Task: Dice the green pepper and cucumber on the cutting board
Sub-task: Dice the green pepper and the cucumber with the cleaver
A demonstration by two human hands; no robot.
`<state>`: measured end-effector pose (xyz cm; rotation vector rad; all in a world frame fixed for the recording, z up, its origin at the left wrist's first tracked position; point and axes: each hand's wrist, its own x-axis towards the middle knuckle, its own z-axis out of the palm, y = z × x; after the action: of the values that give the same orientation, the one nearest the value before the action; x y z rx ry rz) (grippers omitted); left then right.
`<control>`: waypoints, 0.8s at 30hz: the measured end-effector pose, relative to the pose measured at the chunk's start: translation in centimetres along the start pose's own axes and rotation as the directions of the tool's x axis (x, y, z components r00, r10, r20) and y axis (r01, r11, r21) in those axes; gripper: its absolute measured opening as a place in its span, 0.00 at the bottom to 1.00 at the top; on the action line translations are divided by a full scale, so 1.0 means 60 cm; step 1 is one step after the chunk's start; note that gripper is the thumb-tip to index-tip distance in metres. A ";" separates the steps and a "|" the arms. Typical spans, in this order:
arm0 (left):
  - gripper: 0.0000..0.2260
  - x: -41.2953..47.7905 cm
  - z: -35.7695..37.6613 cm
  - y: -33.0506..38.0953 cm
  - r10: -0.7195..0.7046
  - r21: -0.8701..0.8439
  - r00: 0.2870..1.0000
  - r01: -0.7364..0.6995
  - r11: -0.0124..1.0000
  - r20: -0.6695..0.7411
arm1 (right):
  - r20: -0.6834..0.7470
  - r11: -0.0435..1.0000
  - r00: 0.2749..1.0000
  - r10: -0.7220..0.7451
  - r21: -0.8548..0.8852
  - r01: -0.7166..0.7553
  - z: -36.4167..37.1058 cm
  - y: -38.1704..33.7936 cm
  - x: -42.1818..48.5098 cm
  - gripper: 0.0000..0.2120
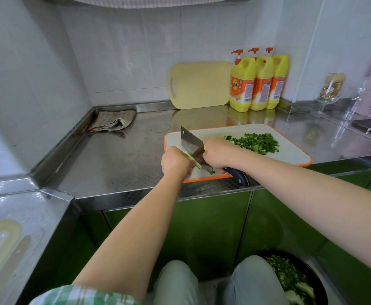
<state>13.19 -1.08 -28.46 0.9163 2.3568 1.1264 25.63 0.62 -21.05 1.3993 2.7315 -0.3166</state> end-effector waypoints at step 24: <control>0.15 -0.012 -0.025 0.016 0.160 0.147 0.981 -0.175 0.973 0.109 | -0.224 0.836 0.973 0.058 0.543 0.075 -0.033 0.065 0.031 0.02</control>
<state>13.25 -1.97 -26.74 1.2173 2.3494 0.9437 27.74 4.74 -19.97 1.6250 2.9726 -1.0846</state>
